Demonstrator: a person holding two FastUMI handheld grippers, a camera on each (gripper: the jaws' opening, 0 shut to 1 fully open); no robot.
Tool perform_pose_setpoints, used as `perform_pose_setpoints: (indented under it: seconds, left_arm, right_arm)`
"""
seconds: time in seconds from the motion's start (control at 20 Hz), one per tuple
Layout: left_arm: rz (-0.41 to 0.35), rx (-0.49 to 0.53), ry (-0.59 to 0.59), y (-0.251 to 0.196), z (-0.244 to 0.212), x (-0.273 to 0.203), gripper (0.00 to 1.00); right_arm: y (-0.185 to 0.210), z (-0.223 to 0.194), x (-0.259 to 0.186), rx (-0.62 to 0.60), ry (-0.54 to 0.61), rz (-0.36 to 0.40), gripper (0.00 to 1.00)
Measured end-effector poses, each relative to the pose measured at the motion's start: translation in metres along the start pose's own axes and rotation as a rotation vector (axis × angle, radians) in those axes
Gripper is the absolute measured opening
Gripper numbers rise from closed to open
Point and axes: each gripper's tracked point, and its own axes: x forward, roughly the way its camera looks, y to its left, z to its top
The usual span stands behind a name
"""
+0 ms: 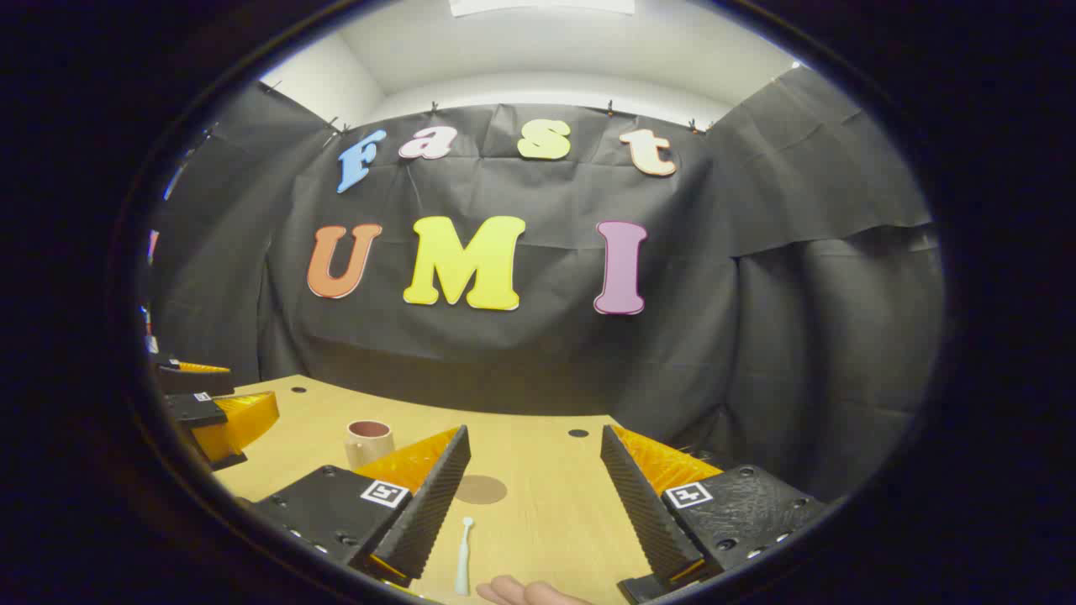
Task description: Put the toothbrush and toothpaste on the desktop into the cup, then pick up the cup and place it on the coaster on the desktop.
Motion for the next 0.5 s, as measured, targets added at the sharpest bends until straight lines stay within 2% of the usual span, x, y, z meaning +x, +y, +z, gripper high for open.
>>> perform_pose_setpoints:
  seconds: [0.35,0.5]
  left_arm:
    - [0.000,0.004,0.011,0.000,-0.003,0.002,0.99]
    - [0.002,0.003,0.008,0.000,-0.003,0.003,0.99]
  right_arm:
    - [0.009,-0.023,0.006,0.018,0.064,0.025,0.96]
    - [0.003,-0.022,0.006,0.007,0.054,0.013,0.94]
